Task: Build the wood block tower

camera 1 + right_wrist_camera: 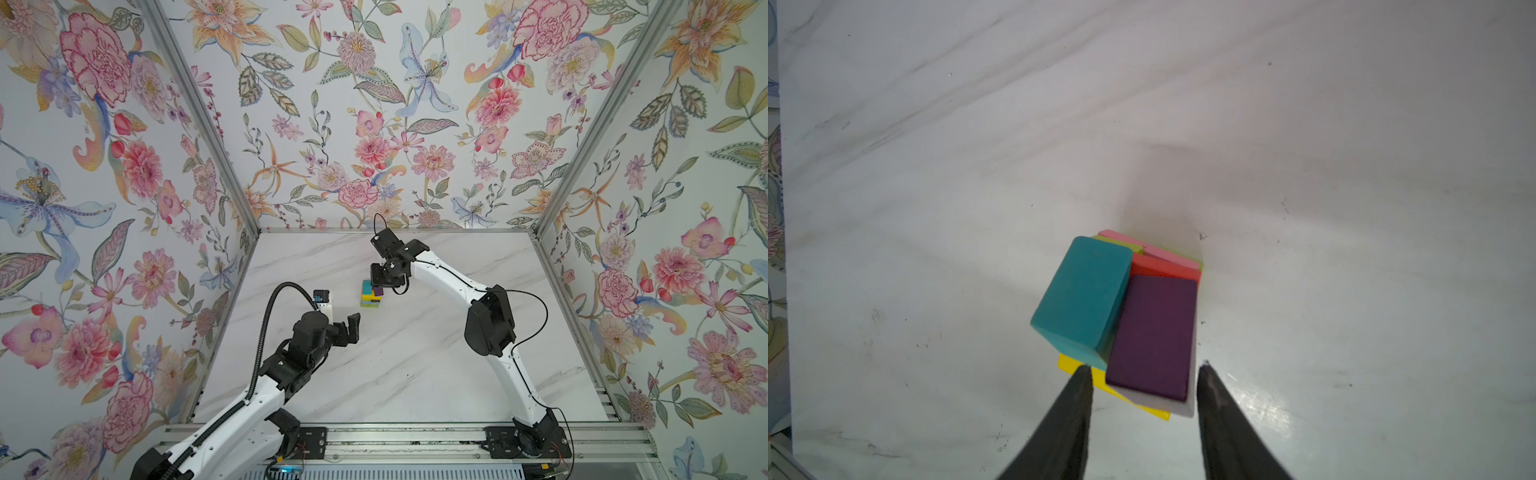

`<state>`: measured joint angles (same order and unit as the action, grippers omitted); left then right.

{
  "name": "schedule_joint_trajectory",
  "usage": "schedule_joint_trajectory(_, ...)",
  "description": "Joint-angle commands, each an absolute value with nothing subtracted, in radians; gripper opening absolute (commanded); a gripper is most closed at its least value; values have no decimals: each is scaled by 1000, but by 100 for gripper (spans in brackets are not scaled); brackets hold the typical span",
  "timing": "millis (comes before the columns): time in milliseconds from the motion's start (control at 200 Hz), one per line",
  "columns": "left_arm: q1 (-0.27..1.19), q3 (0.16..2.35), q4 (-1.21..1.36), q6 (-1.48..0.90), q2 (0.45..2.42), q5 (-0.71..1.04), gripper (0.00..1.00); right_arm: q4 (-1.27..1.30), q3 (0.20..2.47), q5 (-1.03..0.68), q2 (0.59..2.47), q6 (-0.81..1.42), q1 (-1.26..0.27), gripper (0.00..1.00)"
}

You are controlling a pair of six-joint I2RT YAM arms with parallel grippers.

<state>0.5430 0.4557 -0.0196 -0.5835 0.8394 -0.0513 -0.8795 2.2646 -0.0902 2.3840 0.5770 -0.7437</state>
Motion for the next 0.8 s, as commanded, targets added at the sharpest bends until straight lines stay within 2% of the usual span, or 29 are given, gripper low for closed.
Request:
schedule_joint_trajectory(0,529,455,4,-568,829,-34,99,-905,2282,-92,2339,582,-735,46)
schedule_joint_trajectory(430,531,462,-3,-568,818,-35,99,-902,2209,-101,2309,546,-761,56)
schedule_joint_trajectory(570,532,465,-8,-568,817,-36,99,-903,2213,-94,2308,520,-772,66)
schedule_joint_trajectory(701,530,467,-9,-568,815,-35,99,-901,2217,-98,2309,508,-774,69)
schedule_joint_trajectory(796,531,467,-13,-569,811,-35,99,-901,2218,-104,2313,503,-776,80)
